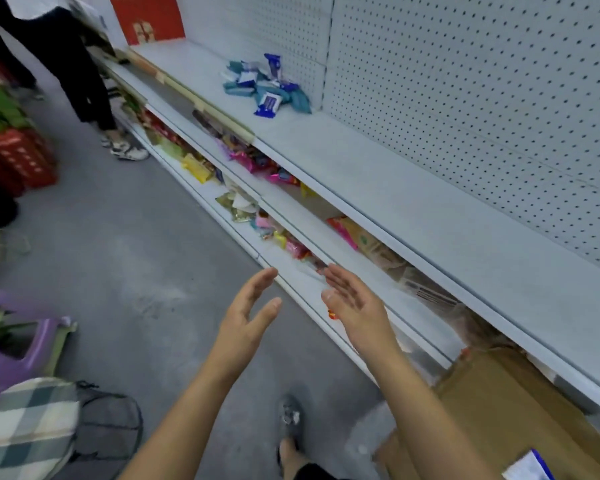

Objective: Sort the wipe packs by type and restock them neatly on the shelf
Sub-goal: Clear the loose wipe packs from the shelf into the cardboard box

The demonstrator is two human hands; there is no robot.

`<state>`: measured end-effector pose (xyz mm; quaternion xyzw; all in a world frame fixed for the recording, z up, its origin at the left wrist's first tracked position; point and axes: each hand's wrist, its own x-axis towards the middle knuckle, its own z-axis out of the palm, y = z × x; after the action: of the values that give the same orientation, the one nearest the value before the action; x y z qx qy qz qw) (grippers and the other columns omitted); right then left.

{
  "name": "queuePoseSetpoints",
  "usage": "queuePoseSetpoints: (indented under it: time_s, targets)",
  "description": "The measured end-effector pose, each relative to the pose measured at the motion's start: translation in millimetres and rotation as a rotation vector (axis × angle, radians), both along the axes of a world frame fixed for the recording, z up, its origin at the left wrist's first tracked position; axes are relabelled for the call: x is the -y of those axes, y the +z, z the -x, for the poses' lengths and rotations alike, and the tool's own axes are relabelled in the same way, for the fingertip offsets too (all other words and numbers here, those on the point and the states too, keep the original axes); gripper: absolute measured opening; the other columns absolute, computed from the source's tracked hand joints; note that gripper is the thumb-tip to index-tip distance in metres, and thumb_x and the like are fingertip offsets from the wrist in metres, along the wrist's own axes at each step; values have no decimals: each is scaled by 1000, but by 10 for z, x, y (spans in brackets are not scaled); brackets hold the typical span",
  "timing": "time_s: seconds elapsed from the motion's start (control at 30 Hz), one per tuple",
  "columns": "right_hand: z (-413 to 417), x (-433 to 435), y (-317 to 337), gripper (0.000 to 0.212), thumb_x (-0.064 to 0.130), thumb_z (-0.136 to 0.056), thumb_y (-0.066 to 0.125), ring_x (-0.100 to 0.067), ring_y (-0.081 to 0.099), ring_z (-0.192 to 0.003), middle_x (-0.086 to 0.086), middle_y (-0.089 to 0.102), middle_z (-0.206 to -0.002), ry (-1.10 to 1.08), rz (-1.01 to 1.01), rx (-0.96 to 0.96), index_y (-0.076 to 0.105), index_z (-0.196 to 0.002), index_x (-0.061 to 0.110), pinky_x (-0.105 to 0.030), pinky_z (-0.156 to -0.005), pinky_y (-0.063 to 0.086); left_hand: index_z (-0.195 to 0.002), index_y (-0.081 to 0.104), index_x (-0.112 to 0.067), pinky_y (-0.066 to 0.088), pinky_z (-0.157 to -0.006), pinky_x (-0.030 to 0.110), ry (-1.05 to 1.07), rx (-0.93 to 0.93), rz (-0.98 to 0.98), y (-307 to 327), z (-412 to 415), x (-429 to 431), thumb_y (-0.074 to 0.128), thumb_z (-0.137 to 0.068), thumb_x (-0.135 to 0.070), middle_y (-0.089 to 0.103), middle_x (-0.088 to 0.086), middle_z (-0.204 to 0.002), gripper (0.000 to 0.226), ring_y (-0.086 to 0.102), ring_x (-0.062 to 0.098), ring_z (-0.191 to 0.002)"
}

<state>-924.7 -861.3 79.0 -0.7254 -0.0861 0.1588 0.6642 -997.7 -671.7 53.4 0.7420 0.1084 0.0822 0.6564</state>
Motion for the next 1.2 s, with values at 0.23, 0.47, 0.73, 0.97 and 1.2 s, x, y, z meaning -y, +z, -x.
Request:
queuePoseSetpoints:
  time_s: [0.23,0.47,0.73,0.97,1.2]
  targets:
    - [-1350,-1149,33,43,15,-93,68,1,58,-121,13,65,-127,58,-68,-8,58,-133,27,-40,-111,43,-139,53,-33,38,-116,46,69,-7,-56,139,-1272,-1050,60,-84,-53,57,-21,-139,58,48,1,-133]
    - [-2474,-2233,257,43,20,-92,69,2,56,-123,16,63,-130,141,-68,24,58,-133,32,-38,-112,42,-137,54,-35,39,-115,46,156,-1,-82,381,-2345,-2107,61,-81,-56,58,-23,-137,60,49,1,-132]
    - [-3676,-3540,256,44,18,-90,71,1,57,-121,15,64,-128,142,-66,63,59,-129,34,-39,-110,44,-136,55,-36,39,-115,43,138,61,-69,363,-3568,-3412,63,-85,-46,59,-22,-135,53,50,0,-130]
    - [-4669,-4465,274,47,14,-86,72,-7,59,-122,15,66,-126,70,-41,105,59,-126,36,-39,-107,46,-130,60,-35,46,-107,47,4,69,-65,470,-4740,-4449,59,-87,-29,63,-13,-132,44,56,8,-127]
    - [-5710,-4984,116,47,20,-90,71,0,56,-122,18,62,-130,-29,-12,41,55,-130,38,-25,-104,47,-129,61,-37,48,-105,48,-64,18,-97,338,-5960,-5001,59,-88,-33,64,-15,-129,41,57,8,-125]
